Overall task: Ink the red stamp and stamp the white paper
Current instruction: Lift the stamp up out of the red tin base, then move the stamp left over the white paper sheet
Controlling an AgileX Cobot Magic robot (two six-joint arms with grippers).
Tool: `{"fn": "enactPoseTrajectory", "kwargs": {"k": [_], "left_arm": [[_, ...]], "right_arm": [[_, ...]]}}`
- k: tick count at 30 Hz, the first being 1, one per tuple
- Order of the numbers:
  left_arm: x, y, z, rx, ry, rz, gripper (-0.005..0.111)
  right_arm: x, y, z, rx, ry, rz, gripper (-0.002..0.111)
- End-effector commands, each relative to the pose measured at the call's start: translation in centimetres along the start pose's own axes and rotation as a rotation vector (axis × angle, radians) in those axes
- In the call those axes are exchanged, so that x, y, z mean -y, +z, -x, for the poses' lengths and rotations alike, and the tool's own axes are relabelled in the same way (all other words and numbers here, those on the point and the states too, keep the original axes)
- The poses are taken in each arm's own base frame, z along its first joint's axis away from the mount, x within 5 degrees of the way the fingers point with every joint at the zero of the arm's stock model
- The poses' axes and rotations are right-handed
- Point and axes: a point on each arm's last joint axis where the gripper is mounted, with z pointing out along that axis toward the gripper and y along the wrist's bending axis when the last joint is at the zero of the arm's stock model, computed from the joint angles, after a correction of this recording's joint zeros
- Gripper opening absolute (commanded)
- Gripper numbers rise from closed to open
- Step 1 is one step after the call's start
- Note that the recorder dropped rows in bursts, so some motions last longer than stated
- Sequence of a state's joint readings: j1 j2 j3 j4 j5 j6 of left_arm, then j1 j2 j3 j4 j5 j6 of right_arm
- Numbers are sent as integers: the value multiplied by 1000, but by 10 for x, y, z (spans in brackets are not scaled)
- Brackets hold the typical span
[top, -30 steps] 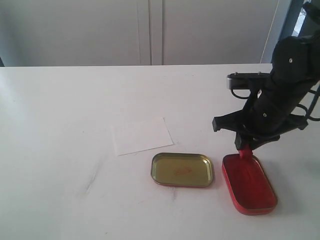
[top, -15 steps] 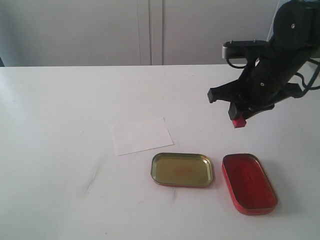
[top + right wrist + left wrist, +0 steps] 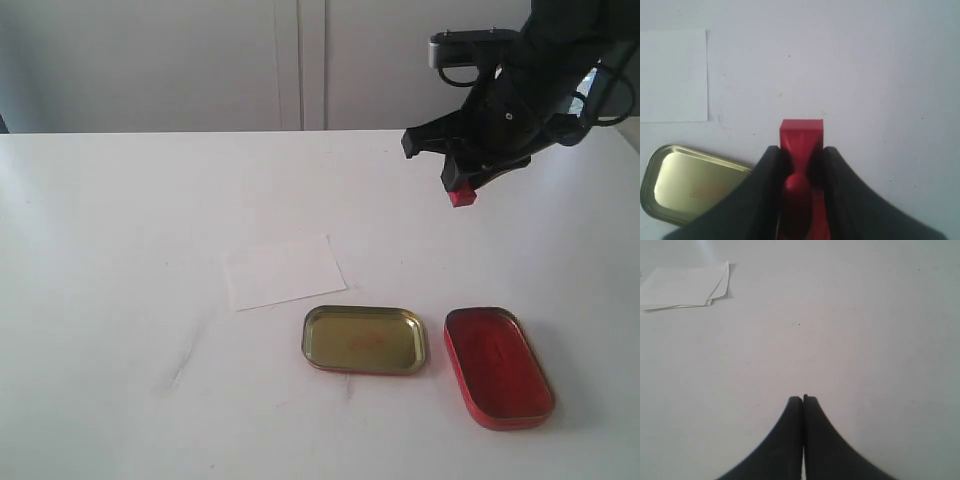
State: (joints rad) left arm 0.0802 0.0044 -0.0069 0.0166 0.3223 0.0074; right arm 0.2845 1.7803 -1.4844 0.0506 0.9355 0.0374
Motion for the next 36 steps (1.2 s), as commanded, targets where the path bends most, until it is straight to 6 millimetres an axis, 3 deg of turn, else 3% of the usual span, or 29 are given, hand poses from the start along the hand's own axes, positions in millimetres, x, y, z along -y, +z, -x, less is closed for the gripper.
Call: {"fn": "enactPoseTrajectory", "kwargs": {"k": [1, 21, 36], "left_arm": [[0, 1, -3, -12, -3, -3, 0], [0, 1, -3, -12, -3, -3, 0], [0, 1, -3, -12, -3, -3, 0]], "right_arm": [[2, 5, 14, -10, -25, -3, 0], [-3, 39, 58, -73, -155, 9, 0], [-40, 73, 56, -100, -330, 51, 0]]}}
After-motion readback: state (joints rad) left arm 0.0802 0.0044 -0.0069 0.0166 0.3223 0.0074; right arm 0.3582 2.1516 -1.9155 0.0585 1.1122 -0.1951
